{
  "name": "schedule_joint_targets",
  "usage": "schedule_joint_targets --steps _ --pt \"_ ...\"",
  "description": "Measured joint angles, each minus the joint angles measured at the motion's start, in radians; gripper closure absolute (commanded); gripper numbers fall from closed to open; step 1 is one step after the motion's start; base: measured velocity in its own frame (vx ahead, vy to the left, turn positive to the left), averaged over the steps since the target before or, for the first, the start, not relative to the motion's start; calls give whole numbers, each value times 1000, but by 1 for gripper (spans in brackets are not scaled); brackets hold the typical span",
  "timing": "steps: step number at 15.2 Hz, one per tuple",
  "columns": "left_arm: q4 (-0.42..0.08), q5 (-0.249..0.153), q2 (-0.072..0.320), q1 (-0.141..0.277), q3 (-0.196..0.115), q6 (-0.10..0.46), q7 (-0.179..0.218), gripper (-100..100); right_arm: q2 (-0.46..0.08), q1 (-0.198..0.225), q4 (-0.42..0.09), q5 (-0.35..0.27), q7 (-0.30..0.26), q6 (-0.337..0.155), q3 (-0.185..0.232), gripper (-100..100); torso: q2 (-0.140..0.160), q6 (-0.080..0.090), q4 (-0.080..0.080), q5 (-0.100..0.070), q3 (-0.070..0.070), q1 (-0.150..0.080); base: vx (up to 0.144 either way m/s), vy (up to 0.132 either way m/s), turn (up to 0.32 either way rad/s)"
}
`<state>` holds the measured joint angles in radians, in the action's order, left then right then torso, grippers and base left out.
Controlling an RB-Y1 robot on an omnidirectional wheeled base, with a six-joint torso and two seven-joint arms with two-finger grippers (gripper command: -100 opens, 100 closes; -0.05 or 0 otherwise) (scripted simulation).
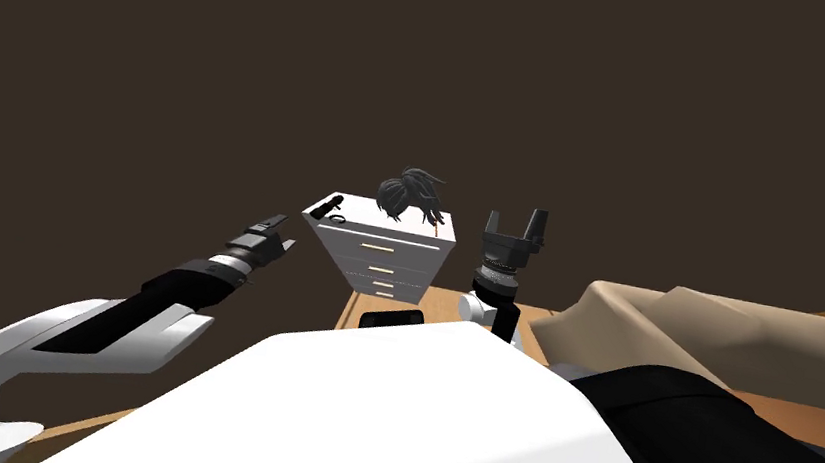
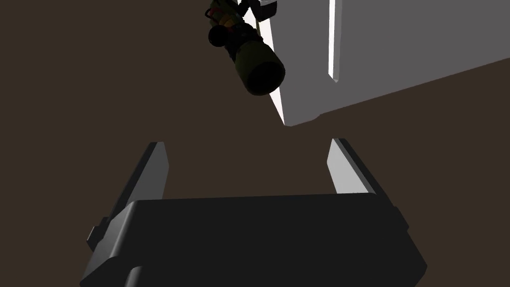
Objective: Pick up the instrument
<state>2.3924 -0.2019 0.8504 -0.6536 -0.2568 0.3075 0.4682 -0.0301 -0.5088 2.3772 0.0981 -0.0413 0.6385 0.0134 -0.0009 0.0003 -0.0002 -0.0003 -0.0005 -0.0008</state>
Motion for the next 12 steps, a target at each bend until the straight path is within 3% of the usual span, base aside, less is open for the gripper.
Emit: schedule_joint_targets --steps 12 --pt "13 -72 160 -19 -39 231 111 -100 0 0 0 0 0 0 0 0 -1 0 0 0 0 0 14 -10 -97"
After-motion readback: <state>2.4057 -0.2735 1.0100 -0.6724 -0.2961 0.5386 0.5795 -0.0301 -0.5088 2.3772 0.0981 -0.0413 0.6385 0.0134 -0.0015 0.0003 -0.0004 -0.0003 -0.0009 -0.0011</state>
